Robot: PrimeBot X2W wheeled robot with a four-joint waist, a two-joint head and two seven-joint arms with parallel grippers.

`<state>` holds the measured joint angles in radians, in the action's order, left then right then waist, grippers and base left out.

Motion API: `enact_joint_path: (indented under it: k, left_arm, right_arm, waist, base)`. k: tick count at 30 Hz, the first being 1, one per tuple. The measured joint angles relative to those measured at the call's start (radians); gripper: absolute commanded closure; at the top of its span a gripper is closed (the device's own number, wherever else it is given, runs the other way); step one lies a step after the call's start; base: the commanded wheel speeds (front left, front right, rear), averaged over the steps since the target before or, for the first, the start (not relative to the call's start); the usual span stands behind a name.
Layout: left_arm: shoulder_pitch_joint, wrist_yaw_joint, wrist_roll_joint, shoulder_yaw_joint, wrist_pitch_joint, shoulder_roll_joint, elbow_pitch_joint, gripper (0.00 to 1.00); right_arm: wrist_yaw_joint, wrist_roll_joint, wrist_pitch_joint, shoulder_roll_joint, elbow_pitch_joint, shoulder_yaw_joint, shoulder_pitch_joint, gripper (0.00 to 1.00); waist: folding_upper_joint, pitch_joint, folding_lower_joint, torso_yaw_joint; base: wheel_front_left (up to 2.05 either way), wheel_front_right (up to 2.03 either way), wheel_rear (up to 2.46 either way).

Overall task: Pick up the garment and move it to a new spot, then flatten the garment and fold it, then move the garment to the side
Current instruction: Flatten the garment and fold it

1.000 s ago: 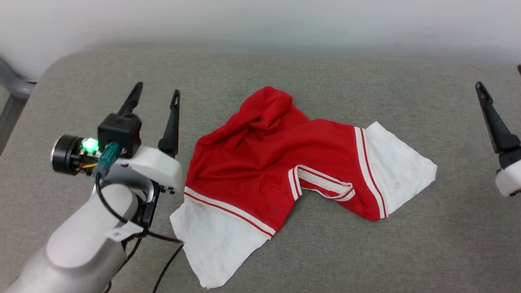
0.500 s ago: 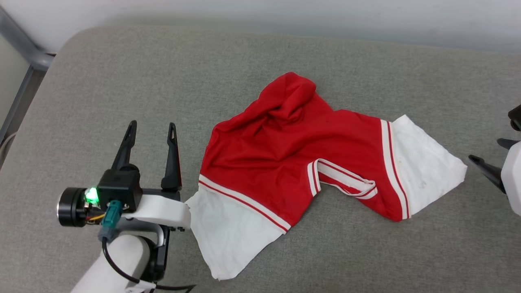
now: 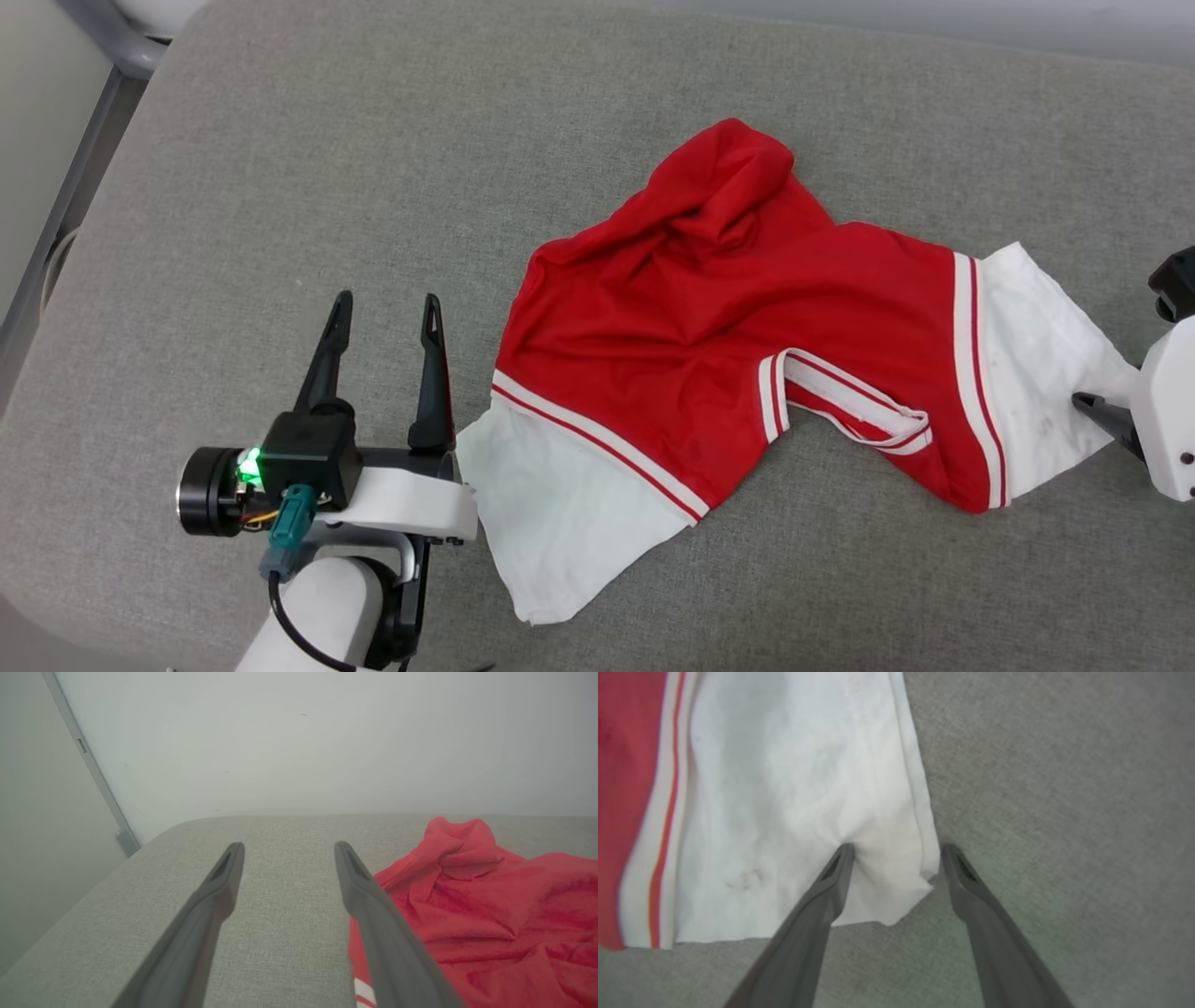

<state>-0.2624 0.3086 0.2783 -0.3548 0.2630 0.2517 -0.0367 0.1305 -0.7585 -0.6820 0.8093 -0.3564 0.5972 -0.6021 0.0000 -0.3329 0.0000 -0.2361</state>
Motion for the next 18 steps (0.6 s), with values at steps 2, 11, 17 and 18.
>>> enact_joint_path:
  k: [2,11,17,18]
  left_arm:
    - [0.009,-0.015,-0.016,0.016,0.0,-0.018,-0.006,0.0]
    - [0.036,-0.073,-0.075,0.096,0.0,-0.064,-0.035,0.0]
    - [0.075,-0.107,-0.102,0.136,0.0,-0.077,-0.059,0.0]
    - [0.081,-0.111,-0.105,0.142,0.0,-0.078,-0.063,0.0]
  right_arm:
    - [-0.002,-0.012,0.01,0.001,-0.015,0.026,-0.008,0.0]
    - [0.001,-0.055,0.193,0.006,-0.049,0.103,-0.023,1.0]
    - [0.001,-0.115,0.322,0.037,-0.053,0.093,0.018,1.0]
    - [0.001,-0.126,0.34,0.045,-0.053,0.088,0.034,1.0]
  waist:
    - [0.0,-0.007,-0.0001,-0.006]
    - [0.0,0.017,0.0,0.019]
    - [0.0,0.075,0.0,0.05]
    - [0.0,0.086,0.0001,0.055]
  base:
    - [0.0,0.0,0.0]
    - [0.0,0.0,0.0]
    - [0.0,0.0,0.0]
    - [0.0,0.0,0.0]
